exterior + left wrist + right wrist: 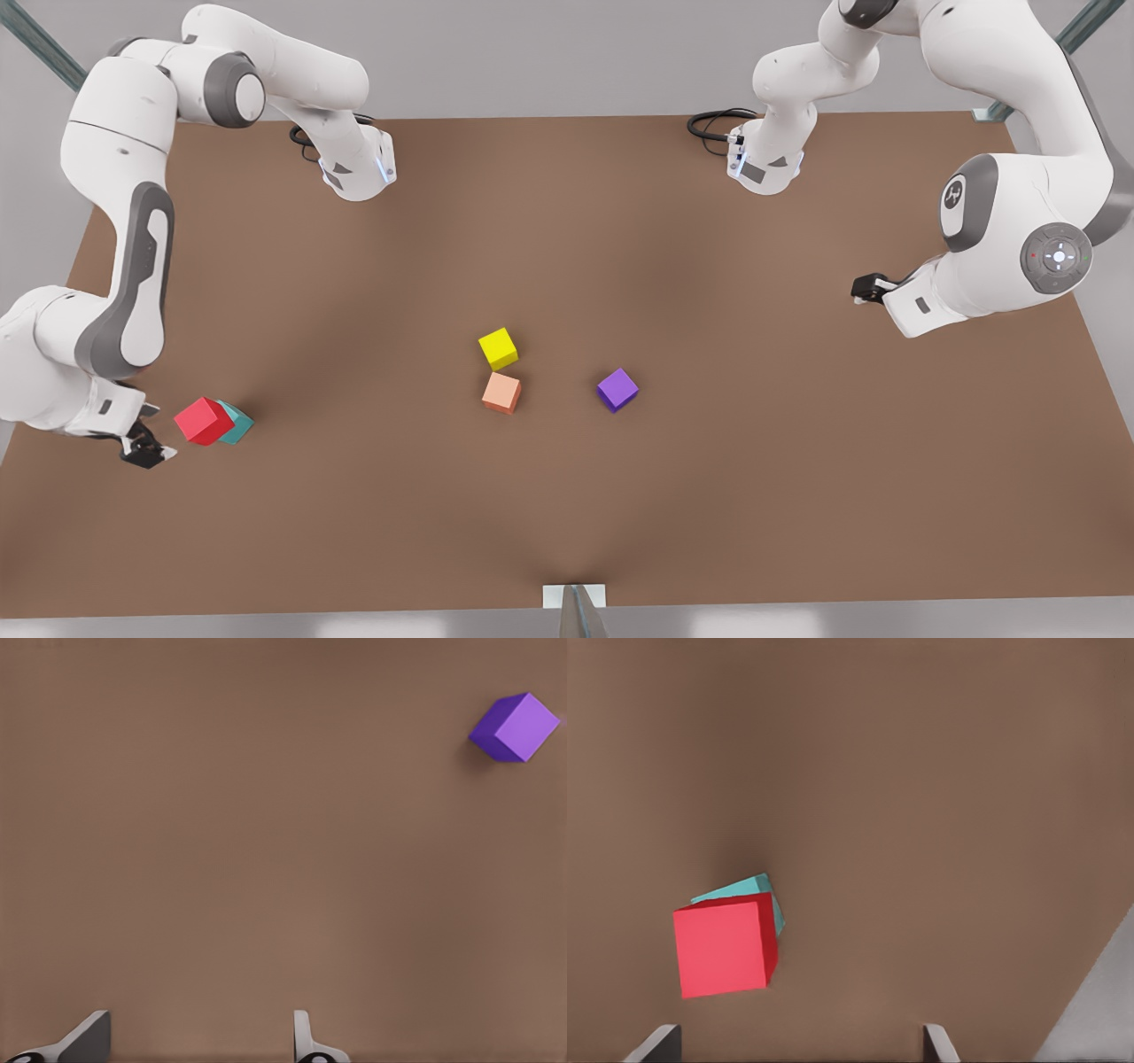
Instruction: Pick up red wooden cube and pass to hand red wooden cube and place in blue wooden cube
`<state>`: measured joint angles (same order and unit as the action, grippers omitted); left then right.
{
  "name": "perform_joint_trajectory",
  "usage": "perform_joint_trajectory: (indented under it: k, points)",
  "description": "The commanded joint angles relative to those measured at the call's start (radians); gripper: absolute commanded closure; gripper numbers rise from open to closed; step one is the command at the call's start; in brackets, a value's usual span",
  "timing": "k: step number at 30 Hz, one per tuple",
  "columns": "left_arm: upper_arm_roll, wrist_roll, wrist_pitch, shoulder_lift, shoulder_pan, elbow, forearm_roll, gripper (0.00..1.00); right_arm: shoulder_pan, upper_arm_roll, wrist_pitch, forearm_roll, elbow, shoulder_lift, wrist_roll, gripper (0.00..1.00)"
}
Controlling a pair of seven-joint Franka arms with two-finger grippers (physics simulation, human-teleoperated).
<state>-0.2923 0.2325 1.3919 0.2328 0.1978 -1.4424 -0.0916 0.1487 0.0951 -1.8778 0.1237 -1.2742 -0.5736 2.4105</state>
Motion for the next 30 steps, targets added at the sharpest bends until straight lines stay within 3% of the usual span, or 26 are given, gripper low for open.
perform_joint_trajectory:
  k: [1,3,5,8,10,11,14,30]
  points:
    - [-0.001,0.036,-0.002,-0.001,0.000,0.000,0.000,0.00,-0.032,0.005,0.210,0.022,0.045,0.000,-1.193,0.00]
    - [-0.001,0.036,-0.002,-0.001,0.002,0.000,0.000,0.00,-0.119,0.006,0.190,-0.160,0.075,-0.046,-1.904,0.00]
    - [-0.001,0.036,-0.002,-0.001,0.002,0.000,0.000,0.00,-0.181,0.005,0.288,-0.171,0.062,0.047,-2.154,0.00]
    - [-0.001,0.037,-0.004,-0.001,0.000,0.000,0.000,0.00,-0.182,0.001,0.367,-0.156,-0.019,0.234,-2.164,0.00]
    - [-0.001,0.037,-0.004,-0.001,0.000,0.000,0.000,0.00,-0.175,0.006,0.253,-0.136,-0.229,0.359,-2.167,0.00]
    - [-0.001,0.037,-0.004,-0.001,0.000,0.000,0.000,0.00,-0.175,0.006,0.233,-0.134,-0.255,0.373,-2.167,0.00]
    - [-0.001,0.037,-0.004,-0.001,0.000,0.000,0.000,0.00,-0.184,0.005,0.275,-0.141,-0.139,0.304,-2.262,0.00]
    - [-0.008,0.037,-0.016,0.007,0.005,0.003,0.000,0.00,-0.182,0.003,0.282,-0.137,-0.139,0.311,-2.259,0.00]
